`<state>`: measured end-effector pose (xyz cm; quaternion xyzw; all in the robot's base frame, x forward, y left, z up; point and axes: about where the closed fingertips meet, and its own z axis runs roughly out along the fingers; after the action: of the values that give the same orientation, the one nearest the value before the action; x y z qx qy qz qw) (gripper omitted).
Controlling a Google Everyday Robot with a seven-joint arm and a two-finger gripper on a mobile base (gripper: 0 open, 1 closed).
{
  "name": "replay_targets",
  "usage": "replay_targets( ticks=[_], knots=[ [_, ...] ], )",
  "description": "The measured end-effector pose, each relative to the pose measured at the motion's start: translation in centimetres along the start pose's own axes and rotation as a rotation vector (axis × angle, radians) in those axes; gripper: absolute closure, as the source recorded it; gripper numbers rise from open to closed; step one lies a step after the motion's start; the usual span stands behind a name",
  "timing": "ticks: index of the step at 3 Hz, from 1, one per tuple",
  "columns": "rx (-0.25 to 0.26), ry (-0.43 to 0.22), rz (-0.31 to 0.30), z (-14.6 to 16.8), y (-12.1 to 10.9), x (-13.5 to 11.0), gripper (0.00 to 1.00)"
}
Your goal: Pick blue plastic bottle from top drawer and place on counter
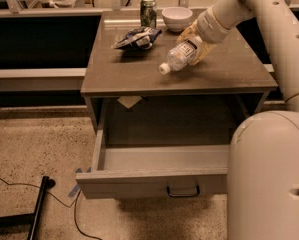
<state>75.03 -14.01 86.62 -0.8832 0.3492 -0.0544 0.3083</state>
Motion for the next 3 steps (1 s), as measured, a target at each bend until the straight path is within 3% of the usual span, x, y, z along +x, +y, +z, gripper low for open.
replay_targets(
  ticks=[1, 2, 3],
  knots=[
    [0.0, -0.003, 0.0, 0.46, -0.08, -0.01, 0.11],
    [-0.004, -0.005, -0.007, 0.81, -0.18, -0.16, 0.0],
    [-0.019, -0.004, -0.031, 0.75, -0.41, -0.7, 0.0]
  ],
)
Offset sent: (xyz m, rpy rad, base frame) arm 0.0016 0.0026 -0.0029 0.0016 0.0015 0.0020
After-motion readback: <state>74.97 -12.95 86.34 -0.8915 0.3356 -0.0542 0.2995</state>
